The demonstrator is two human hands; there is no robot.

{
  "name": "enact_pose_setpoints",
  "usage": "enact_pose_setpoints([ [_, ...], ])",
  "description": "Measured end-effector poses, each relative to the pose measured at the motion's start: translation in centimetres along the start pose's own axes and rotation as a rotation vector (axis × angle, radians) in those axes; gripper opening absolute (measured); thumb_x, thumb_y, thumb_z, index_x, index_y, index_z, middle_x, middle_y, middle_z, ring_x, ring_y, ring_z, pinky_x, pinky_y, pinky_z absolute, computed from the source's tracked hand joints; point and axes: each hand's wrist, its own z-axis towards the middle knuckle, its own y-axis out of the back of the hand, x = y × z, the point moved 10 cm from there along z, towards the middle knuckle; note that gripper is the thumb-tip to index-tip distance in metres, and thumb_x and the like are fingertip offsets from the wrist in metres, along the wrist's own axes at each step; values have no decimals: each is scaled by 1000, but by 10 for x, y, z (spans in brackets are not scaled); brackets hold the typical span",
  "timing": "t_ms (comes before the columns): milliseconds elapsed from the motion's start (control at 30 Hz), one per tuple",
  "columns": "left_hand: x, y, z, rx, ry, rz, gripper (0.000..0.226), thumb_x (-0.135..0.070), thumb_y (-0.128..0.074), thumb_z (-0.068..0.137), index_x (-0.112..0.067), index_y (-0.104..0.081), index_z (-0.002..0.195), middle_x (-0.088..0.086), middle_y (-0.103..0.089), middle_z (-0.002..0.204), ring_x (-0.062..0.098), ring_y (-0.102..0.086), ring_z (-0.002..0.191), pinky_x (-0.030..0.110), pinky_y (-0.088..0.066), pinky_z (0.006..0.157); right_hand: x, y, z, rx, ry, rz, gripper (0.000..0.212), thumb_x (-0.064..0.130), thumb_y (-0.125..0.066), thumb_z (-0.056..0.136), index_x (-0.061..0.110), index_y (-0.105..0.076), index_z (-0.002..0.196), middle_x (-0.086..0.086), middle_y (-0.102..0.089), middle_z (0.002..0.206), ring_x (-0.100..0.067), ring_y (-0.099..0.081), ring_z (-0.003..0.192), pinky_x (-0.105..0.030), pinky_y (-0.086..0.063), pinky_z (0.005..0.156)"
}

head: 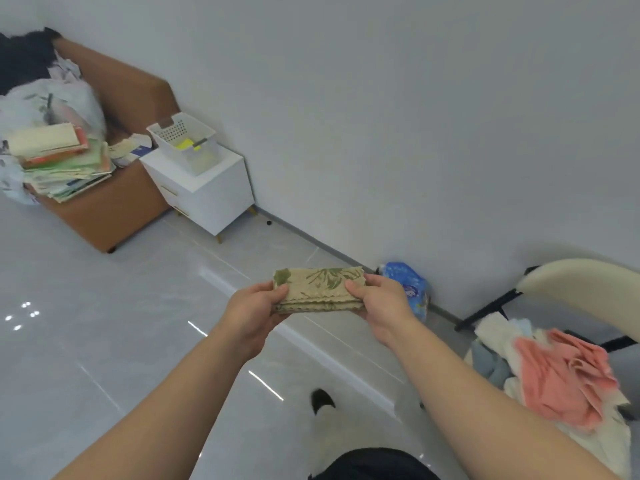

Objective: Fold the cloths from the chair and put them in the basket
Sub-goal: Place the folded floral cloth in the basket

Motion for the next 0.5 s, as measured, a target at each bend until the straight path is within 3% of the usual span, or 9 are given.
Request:
enact_pose_setpoints([
  [100,-37,52,50,-57,-25,5,28,1,-64,96,1,-58,123,20,-74,109,27,-77,91,32,-59,74,1,-69,43,10,12,-31,30,-2,-70,91,0,-64,120,-11,-79,95,-24,-77,83,-38,-62,78],
  [200,-84,108,101,-148,-47,5,24,6,-64,95,-2,-53,114,23,-65,116,32,-72,98,36,-60,78,2,-146,92,16,10,-13,42,-3,-74,88,7,-56,124,-17,-76,102,-29,-77,87,-43,-63,80],
  [300,-138,164,147,-221,-60,38,23,9,-62,94,-6,-49,104,23,-60,117,35,-69,98,40,-60,81,5,-231,142,26,-14,-9,37,-3,-74,88,12,-52,113,-19,-74,105,-32,-76,90,-45,-63,82],
  [500,-271,268,214,-317,-167,186,27,12,-58,95,-10,-46,86,17,-60,97,31,-68,83,34,-59,68,41,-408,206,103,-11,-91,29,0,-75,87,15,-50,94,-26,-71,109,-34,-75,90,-46,-63,83],
])
